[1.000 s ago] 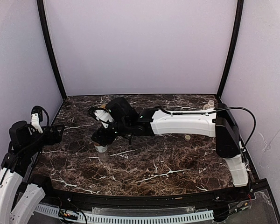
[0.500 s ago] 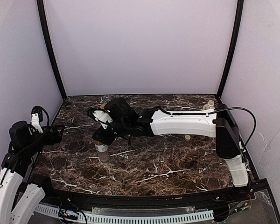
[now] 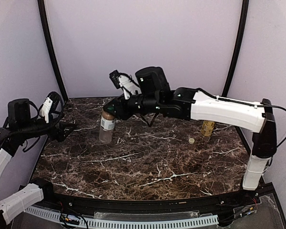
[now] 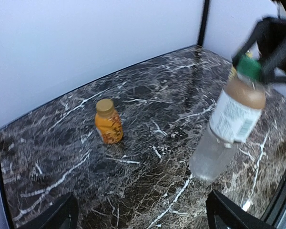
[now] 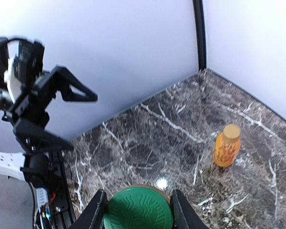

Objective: Unscrew the bottle caps

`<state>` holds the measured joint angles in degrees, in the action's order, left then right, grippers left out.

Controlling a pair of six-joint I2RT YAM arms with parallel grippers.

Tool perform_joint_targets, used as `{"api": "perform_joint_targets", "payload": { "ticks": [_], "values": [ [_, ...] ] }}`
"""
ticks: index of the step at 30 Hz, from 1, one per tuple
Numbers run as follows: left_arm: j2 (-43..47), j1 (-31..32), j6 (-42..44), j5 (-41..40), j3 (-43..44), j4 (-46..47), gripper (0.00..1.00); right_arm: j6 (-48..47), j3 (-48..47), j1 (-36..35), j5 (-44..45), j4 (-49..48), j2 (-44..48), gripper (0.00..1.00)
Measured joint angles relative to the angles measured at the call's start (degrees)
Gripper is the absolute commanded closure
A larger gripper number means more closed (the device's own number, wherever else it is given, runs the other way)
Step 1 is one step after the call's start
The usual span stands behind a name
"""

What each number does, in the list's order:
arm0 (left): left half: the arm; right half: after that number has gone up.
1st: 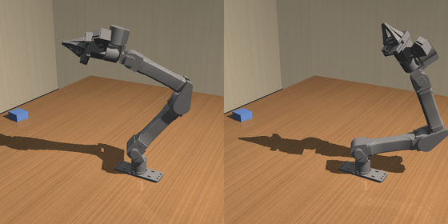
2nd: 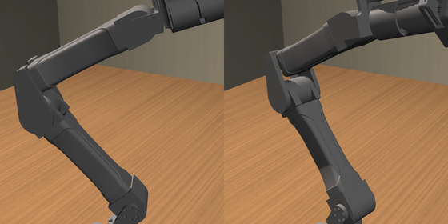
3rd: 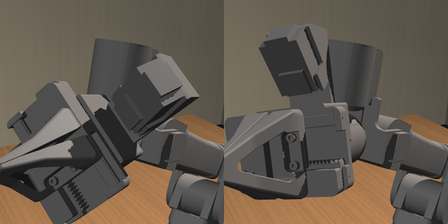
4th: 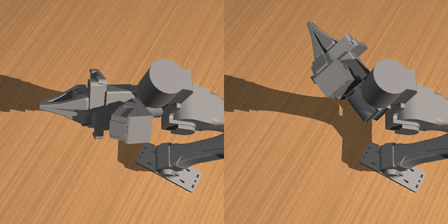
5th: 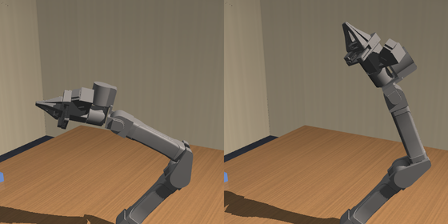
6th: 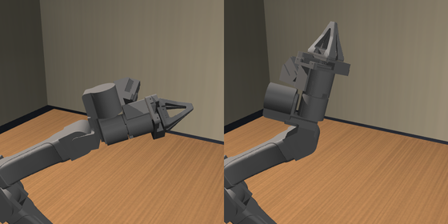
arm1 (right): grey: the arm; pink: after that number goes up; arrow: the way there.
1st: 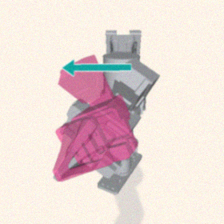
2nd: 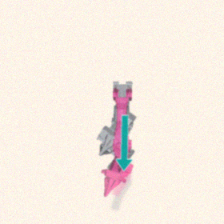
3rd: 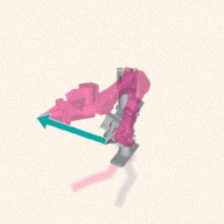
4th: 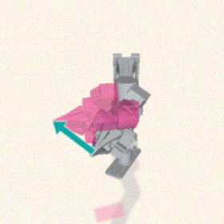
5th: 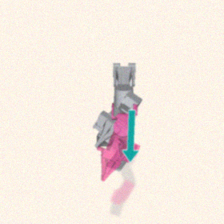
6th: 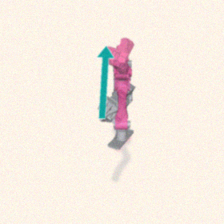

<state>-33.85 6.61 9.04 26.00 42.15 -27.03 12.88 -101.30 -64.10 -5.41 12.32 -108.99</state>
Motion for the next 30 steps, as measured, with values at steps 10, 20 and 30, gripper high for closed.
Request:
{"api": "perform_joint_targets", "payload": {
  "ticks": [10,20,30],
  "values": [
    [-24.57,21.79,21.33,-0.13,30.42,-22.16,0.01,7.63,7.19,1.11,3.78,-12.35,11.54,1.00],
    [-35.06,29.00,24.59,-2.89,40.46,-23.58,0.01,12.00,13.77,0.98,2.67,-17.22,13.38,1.00],
    [-38.05,29.35,23.45,-2.08,43.04,-20.48,0.15,16.28,18.51,0.92,1.01,-25.31,17.42,1.00]
  ]
}}
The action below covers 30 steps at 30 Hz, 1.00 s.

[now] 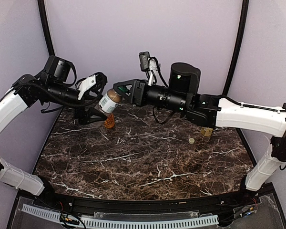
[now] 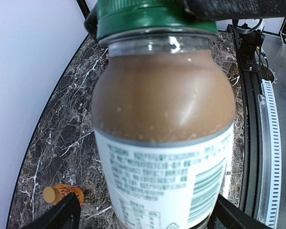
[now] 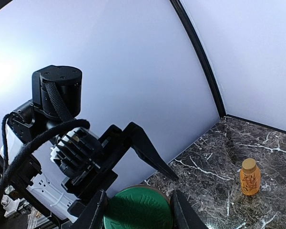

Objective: Unscrew the bottle caps

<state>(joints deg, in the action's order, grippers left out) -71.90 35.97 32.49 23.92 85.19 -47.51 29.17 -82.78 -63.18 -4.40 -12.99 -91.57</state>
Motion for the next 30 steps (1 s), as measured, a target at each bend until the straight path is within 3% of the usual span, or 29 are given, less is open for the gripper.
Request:
{"api": "perform_joint_targets", "payload": {
  "ticks": [9,15,18,25,26,30],
  "values": [
    [-0.09,0.33,-0.68,2.71,0.00,0.24,0.45,2.05,2.45,0.04,-0.07,-4.24,0.72,1.00],
    [-0.09,0.33,-1.51,4.37,0.00,0.24,0.32,3.28,2.45,0.15,-0.17,-4.83,0.70,1.00],
    [-0.09,0.33,-1.95,5.03,0.00,0.37,0.32,4.02,2.45,0.07,-1.03,-5.51,0.61,1.00],
    [-0.09,0.33,-2.73,5.77,0.00,0.61,0.47,4.39,2.47,0.13,-1.57,-6.49,0.61,1.00],
    [-0.09,0.33,-2.95,5.68,0.00,0.61,0.50,4.37,2.47,0.15,-1.60,-6.49,0.61,0.95],
    [-0.09,0.33,-3.23,5.53,0.00,0.66,0.57,4.39,2.45,0.37,-1.90,-6.14,0.61,0.50]
  ]
}}
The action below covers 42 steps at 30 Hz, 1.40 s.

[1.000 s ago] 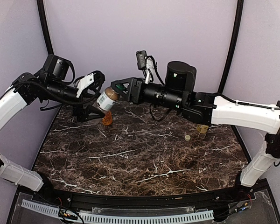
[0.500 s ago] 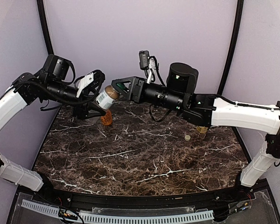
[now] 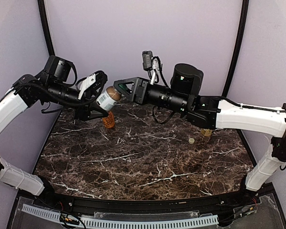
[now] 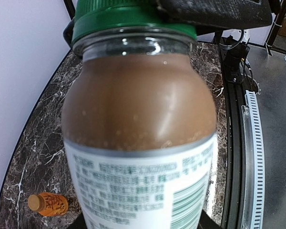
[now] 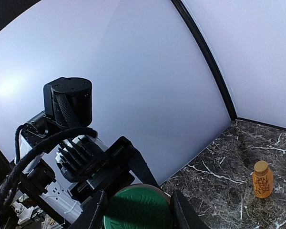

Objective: Unscrew the bottle caps

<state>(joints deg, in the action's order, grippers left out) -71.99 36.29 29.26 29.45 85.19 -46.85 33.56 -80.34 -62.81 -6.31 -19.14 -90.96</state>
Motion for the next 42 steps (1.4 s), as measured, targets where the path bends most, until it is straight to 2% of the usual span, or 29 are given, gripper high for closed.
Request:
{"api": "perform_joint_targets", "payload": {
  "ticks": [4,10,16,24,29,34,42],
  "values": [
    [0.00,0.11,0.96,-2.14,0.00,0.24,0.61,0.59,-0.46,0.42,-0.68,2.49,0.00,0.35],
    [1.16,0.33,6.27,-11.65,-1.27,2.12,0.62,0.74,-0.63,0.74,-1.86,8.87,0.90,0.29],
    [4.44,2.08,15.72,-21.38,-5.86,5.75,0.62,0.66,-2.32,1.18,-2.54,15.23,2.73,0.27],
    [6.73,4.70,24.85,-29.24,-9.68,8.81,0.63,2.54,-7.65,5.29,-7.34,21.42,2.16,0.27],
    [6.82,5.51,27.26,-31.91,-9.99,9.92,0.64,3.87,-10.19,5.64,-10.91,23.17,-1.16,0.27],
    [6.82,5.75,28.46,-33.18,-10.05,10.75,0.64,4.74,-10.21,5.53,-12.61,24.70,-2.71,0.37],
    [6.54,6.01,28.87,-33.90,-10.47,11.67,0.65,5.14,-10.21,5.44,-14.91,25.09,-3.04,0.36]
  ]
}}
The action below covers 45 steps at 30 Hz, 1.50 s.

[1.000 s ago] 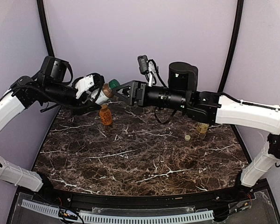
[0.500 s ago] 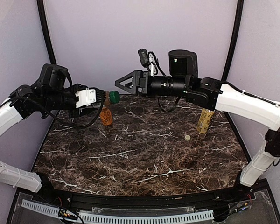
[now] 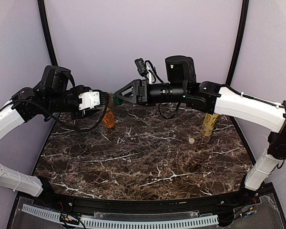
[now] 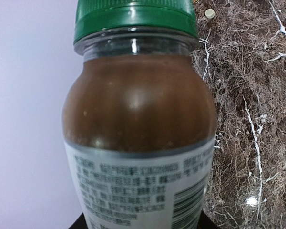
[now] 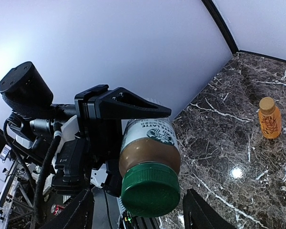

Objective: Unscrew the bottle caps

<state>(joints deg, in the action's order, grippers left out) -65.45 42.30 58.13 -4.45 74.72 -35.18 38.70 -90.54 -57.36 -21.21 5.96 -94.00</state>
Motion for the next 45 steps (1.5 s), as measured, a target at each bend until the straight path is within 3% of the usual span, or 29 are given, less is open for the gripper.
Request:
{"api": "perform_joint_targets", "payload": {
  "ticks": [5,17,22,32,38,39,40,41,43,44,45],
  "values": [
    [-0.44,0.26,0.00,-0.44,-0.02,0.57,0.65,0.02,0.00,0.00,-0.26,-0.42,-1.01,0.38],
    [-0.90,0.42,0.00,-0.83,-0.04,0.79,0.69,-0.72,1.14,0.00,0.00,-2.47,-2.16,0.98],
    [-0.87,0.46,0.28,-0.26,-0.07,-0.02,0.69,-6.27,1.75,0.00,-1.20,-2.64,-2.08,1.00],
    [-1.03,1.01,-0.85,9.27,4.04,-12.00,0.69,-50.80,2.56,-7.06,7.87,6.16,2.12,1.00],
    [-1.20,0.98,-1.88,12.20,4.76,-14.25,0.69,-69.42,2.73,-9.05,11.45,6.99,2.84,1.00],
    [-1.25,0.98,-1.97,12.37,4.76,-14.64,0.69,-72.24,2.93,-9.40,12.22,7.02,2.89,0.99],
    [-1.25,0.98,-2.01,12.52,4.76,-15.02,0.69,-74.69,3.19,-9.75,12.96,6.93,2.95,0.88],
    [-1.25,0.98,-2.01,12.59,4.76,-15.30,0.69,-76.35,3.43,-10.01,13.55,6.80,2.99,0.71],
    [-1.25,0.98,-2.03,12.83,4.76,-15.91,0.69,-79.95,4.00,-10.71,15.04,6.43,3.17,0.24],
    [-1.25,0.98,-2.05,12.96,4.76,-16.11,0.69,-80.83,4.17,-10.93,15.56,6.21,3.23,0.05],
    [-1.25,1.01,-2.54,13.51,4.76,-16.06,0.69,-82.07,4.52,-11.17,16.22,5.64,3.28,0.02]
  ]
}}
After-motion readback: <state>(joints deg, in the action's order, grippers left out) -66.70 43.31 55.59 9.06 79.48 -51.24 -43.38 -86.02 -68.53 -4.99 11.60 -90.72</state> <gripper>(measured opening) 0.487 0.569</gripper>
